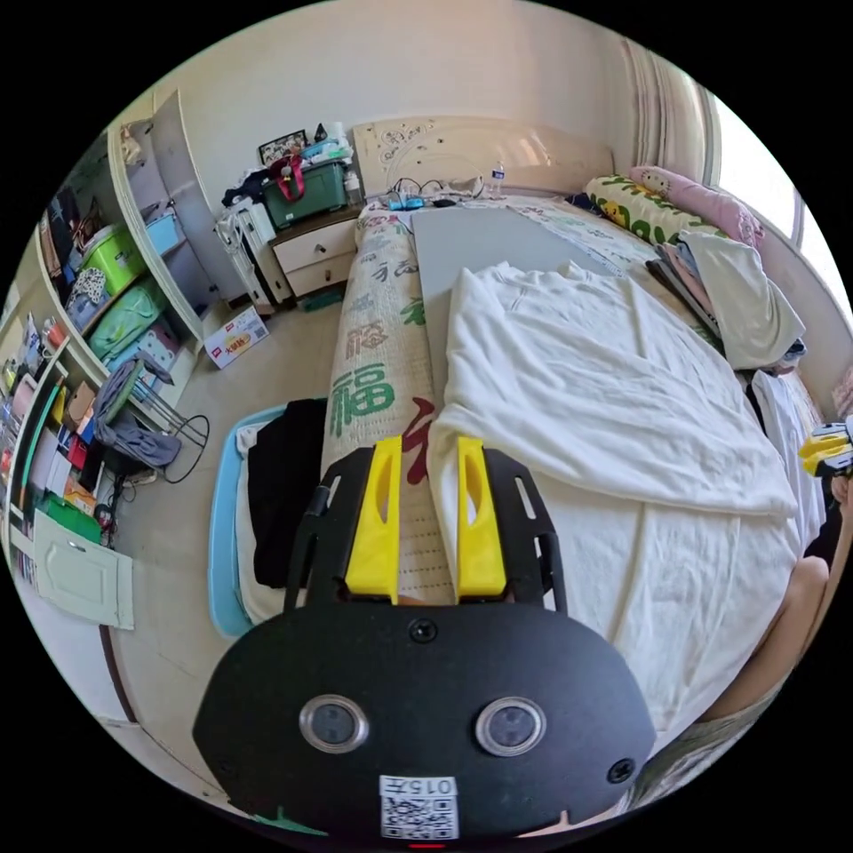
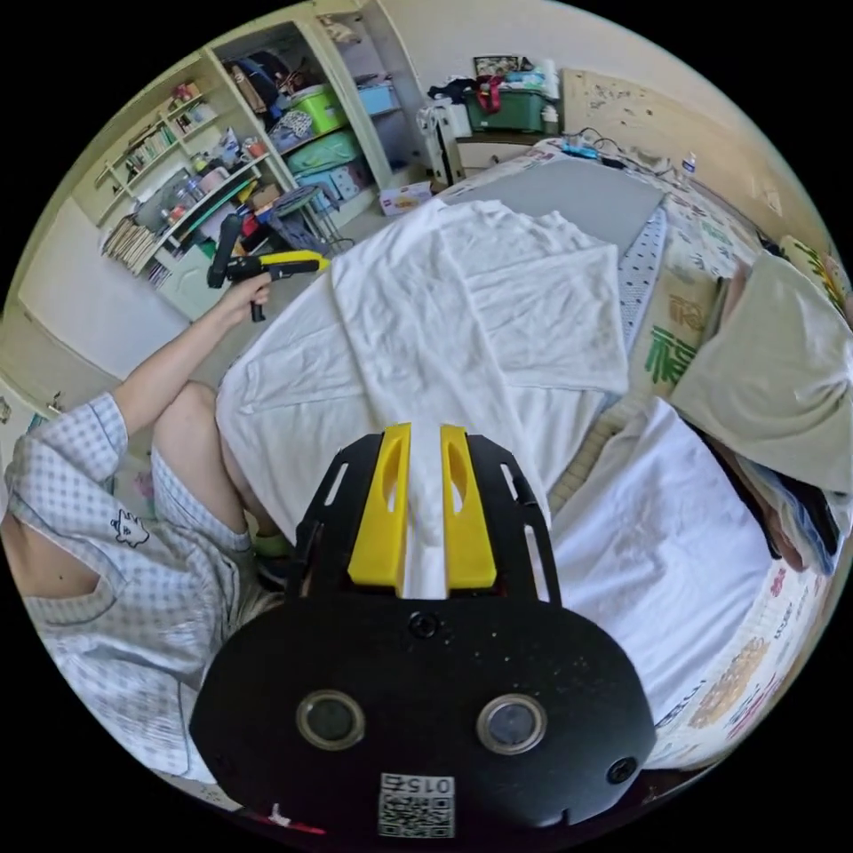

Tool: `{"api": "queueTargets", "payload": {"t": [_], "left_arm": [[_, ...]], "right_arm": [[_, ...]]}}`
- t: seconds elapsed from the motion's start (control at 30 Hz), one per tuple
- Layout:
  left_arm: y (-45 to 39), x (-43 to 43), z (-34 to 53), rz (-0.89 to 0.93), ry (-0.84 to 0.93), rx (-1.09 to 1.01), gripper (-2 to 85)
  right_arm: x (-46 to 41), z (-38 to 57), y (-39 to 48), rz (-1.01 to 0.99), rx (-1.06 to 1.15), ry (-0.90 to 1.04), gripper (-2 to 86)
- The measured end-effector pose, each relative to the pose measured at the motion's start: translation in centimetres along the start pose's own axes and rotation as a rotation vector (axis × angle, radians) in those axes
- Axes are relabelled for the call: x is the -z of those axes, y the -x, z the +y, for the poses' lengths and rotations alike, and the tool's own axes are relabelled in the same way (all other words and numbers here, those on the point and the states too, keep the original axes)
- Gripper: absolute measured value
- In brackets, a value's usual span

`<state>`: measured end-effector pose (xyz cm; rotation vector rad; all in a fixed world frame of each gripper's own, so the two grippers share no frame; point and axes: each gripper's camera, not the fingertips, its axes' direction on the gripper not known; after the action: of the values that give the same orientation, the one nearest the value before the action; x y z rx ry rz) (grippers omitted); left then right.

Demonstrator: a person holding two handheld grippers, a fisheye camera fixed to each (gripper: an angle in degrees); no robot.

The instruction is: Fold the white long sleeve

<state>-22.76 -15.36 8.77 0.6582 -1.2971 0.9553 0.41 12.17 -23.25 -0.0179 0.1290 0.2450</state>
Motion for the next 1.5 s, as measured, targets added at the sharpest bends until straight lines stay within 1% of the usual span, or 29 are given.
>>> {"api": "queueTargets", "payload": {"t": [0.03,0.07,0.13,0.2,0.27,0.3,0.37,0.4,0.47,0.57,0.67,0.77,0.83,0.9,0.93,0.97,1.07,1.23,1.33,1.43,1.5], "left_arm": [[0.0,-0.2,-0.7,-0.013,0.009,-0.023,9.2],[0.1,-0.4,-1.2,-0.01,0.021,-0.039,8.9],[0.8,-0.3,-1.7,0.021,0.028,-0.035,8.0],[1.7,0.4,-1.7,0.082,0.0,-0.015,7.0],[2.6,1.0,-2.0,0.126,0.006,-0.016,6.2],[2.8,1.1,-2.0,0.131,0.008,-0.016,6.3],[3.7,1.9,-2.2,0.172,0.002,-0.022,6.6],[3.8,2.0,-2.2,0.178,-0.001,-0.025,6.6],[4.3,2.6,-2.3,0.202,-0.016,-0.032,6.4],[5.0,3.0,-2.5,0.242,-0.013,-0.032,6.3],[5.5,4.1,-2.7,0.256,-0.032,-0.042,6.3],[6.0,5.0,-2.9,0.246,-0.047,-0.027,6.4],[6.3,5.6,-3.1,0.226,-0.06,-0.012,6.7],[6.2,6.1,-3.2,0.229,-0.069,-0.021,6.7],[6.1,6.3,-3.3,0.235,-0.064,-0.036,6.0],[6.1,6.6,-3.3,0.217,-0.063,-0.027,4.0],[6.4,8.0,-3.3,0.221,-0.082,-0.032,1.7],[7.3,10.5,-2.8,0.211,-0.067,-0.022,0.6],[6.9,10.8,-3.0,0.176,-0.04,-0.027,0.4],[6.3,10.5,-3.3,0.149,0.007,-0.029,0.3],[6.2,10.9,-3.5,0.14,0.01,-0.03,0.3]], "right_arm": [[-0.2,-0.6,0.2,-0.082,0.029,0.002,6.6],[0.4,-1.3,0.5,-0.192,0.058,-0.05,6.6],[1.7,-3.6,0.7,-0.274,0.061,-0.154,6.0],[2.8,-7.2,1.1,-0.239,0.053,-0.237,5.1],[3.3,-14.4,1.8,-0.179,0.094,-0.277,5.3],[3.2,-16.5,1.7,-0.167,0.097,-0.273,5.4],[1.6,-25.6,0.8,-0.163,0.073,-0.249,6.4],[1.0,-27.7,0.4,-0.173,0.059,-0.24,6.8],[-2.3,-35.9,-1.8,-0.246,-0.001,-0.174,8.5],[-7.0,-43.2,-4.5,-0.236,-0.123,-0.097,10.6],[-10.5,-47.7,-5.8,-0.199,-0.205,-0.053,12.6],[-12.7,-50.9,-6.2,-0.104,-0.239,0.007,13.8],[-13.4,-52.1,-6.5,-0.108,-0.256,0.02,13.4],[-13.7,-52.8,-6.6,-0.142,-0.259,0.023,10.9],[-13.9,-53.2,-6.6,-0.14,-0.255,0.039,8.0],[-14.0,-53.6,-6.5,-0.114,-0.254,0.055,5.3],[-13.7,-54.1,-6.0,-0.048,-0.225,0.046,1.7],[-13.1,-54.9,-6.0,0.016,-0.248,-0.009,0.8],[-14.5,-55.6,-5.6,0.025,-0.242,0.008,1.2],[-16.4,-55.6,-5.5,-0.018,-0.213,0.045,2.6],[-15.8,-54.7,-5.8,-0.056,-0.215,0.003,5.0]]}}
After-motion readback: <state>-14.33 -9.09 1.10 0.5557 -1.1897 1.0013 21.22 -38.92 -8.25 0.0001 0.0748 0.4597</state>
